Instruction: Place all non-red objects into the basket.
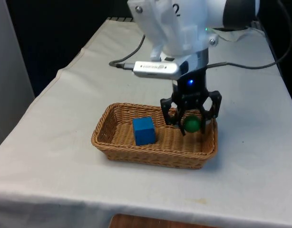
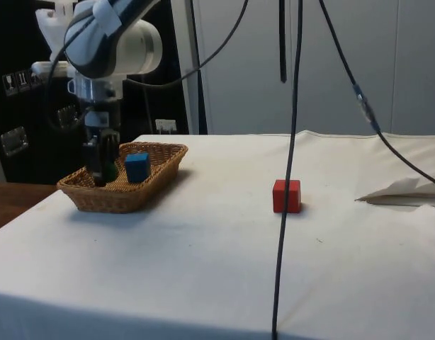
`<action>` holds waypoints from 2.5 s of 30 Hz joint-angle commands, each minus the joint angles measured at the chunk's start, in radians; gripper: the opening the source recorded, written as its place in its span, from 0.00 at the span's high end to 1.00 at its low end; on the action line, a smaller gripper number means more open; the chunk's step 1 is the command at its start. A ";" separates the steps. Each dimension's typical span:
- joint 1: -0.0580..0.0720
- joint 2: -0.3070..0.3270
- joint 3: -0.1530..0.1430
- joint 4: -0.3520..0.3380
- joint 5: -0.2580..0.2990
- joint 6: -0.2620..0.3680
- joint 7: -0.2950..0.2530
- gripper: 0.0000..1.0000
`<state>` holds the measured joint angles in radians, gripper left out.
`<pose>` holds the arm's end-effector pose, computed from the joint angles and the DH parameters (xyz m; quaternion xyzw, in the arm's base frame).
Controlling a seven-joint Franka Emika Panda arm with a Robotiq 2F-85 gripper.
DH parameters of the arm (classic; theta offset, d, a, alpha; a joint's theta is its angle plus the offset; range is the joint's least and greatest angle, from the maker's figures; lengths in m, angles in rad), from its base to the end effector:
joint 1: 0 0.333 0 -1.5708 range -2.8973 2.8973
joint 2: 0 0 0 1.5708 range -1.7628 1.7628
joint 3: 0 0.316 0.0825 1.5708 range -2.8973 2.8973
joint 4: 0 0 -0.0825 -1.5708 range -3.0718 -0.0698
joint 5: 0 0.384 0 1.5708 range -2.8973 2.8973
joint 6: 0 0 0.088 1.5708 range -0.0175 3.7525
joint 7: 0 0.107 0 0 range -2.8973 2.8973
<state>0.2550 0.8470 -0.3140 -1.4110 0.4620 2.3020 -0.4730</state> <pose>0.7378 0.0142 0.2186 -0.9903 -0.1145 -0.0623 0.0489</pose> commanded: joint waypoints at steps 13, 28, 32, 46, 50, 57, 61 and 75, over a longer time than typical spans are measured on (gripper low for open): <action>-0.006 0.033 0.001 0.007 0.014 0.014 -0.014 0.86; -0.006 0.019 -0.007 -0.002 0.014 0.002 -0.013 0.00; -0.002 0.005 -0.019 -0.008 0.013 -0.017 -0.006 0.00; 0.011 -0.084 -0.049 -0.086 0.008 -0.069 0.003 0.00; 0.015 -0.104 -0.054 -0.108 0.006 -0.073 0.003 0.00; 0.026 -0.162 -0.068 -0.174 -0.003 -0.079 0.004 0.00; 0.031 -0.180 -0.072 -0.197 -0.007 -0.078 0.005 0.00; 0.051 -0.270 -0.084 -0.315 -0.054 -0.063 0.021 0.00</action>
<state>0.2950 0.5870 -0.3880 -1.7090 0.4210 2.2250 -0.4620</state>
